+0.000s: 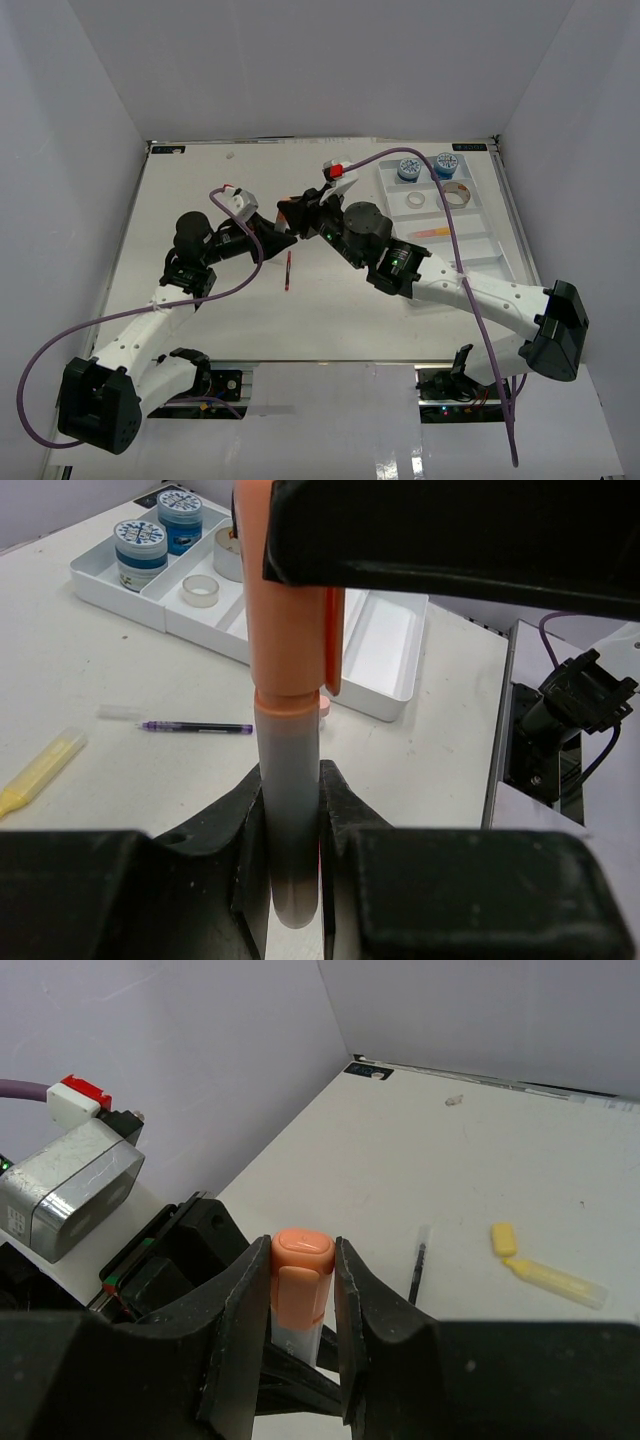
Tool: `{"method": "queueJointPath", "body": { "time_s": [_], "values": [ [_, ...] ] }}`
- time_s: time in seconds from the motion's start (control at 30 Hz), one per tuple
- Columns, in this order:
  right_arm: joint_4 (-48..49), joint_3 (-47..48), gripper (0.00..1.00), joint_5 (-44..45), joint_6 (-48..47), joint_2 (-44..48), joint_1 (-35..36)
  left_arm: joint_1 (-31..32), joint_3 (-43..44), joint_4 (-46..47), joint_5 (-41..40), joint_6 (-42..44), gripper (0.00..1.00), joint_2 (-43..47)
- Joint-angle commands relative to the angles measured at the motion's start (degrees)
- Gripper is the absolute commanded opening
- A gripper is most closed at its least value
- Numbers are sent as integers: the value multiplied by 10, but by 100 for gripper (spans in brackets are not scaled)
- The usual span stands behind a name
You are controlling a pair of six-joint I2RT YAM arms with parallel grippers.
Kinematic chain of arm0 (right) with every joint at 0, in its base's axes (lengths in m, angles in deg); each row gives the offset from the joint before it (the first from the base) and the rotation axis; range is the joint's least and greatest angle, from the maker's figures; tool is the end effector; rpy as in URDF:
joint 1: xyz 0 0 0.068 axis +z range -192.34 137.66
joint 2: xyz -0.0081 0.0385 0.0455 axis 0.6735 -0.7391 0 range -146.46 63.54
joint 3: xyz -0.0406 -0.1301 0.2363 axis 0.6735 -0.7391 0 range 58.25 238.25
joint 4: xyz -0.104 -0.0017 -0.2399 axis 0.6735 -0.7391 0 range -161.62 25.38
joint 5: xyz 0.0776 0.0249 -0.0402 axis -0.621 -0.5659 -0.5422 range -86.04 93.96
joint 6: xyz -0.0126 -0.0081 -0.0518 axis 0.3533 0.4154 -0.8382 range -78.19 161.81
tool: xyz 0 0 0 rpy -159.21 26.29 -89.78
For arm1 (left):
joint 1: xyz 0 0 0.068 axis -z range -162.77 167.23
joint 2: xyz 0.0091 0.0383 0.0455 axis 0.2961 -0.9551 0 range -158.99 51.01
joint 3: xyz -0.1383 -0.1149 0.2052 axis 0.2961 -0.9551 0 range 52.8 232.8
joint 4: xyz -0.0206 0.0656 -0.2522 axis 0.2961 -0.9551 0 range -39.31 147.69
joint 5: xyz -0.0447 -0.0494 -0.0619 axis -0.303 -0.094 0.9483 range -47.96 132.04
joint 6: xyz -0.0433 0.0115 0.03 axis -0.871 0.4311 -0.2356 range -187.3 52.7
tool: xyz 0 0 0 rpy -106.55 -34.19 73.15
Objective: Sort the stationery into containers
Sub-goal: Close the pen cap on the pen.
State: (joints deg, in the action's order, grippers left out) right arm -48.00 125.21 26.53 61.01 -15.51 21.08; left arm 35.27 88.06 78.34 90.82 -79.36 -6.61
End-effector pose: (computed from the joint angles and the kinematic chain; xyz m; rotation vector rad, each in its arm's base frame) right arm 0.1591 0.2877 0.3885 -0.2687 1.5366 0.8611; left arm 0.2060 -0.0954 0.2958 0.7652 1.5185 -1.0738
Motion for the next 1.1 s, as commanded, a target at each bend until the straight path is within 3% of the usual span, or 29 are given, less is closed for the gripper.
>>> {"method": "queueJointPath", "body": {
  "time_s": [0.0,0.4,1.07],
  "values": [
    [-82,-32,21,-36,11,-16,13,-4,20,125,-14,5,0,30],
    [-77,-26,29,-42,-7,-14,14,-5,23,118,15,21,0,19],
    [-52,-32,34,-59,-64,9,13,-5,-1,138,36,75,0,22]
  ]
}}
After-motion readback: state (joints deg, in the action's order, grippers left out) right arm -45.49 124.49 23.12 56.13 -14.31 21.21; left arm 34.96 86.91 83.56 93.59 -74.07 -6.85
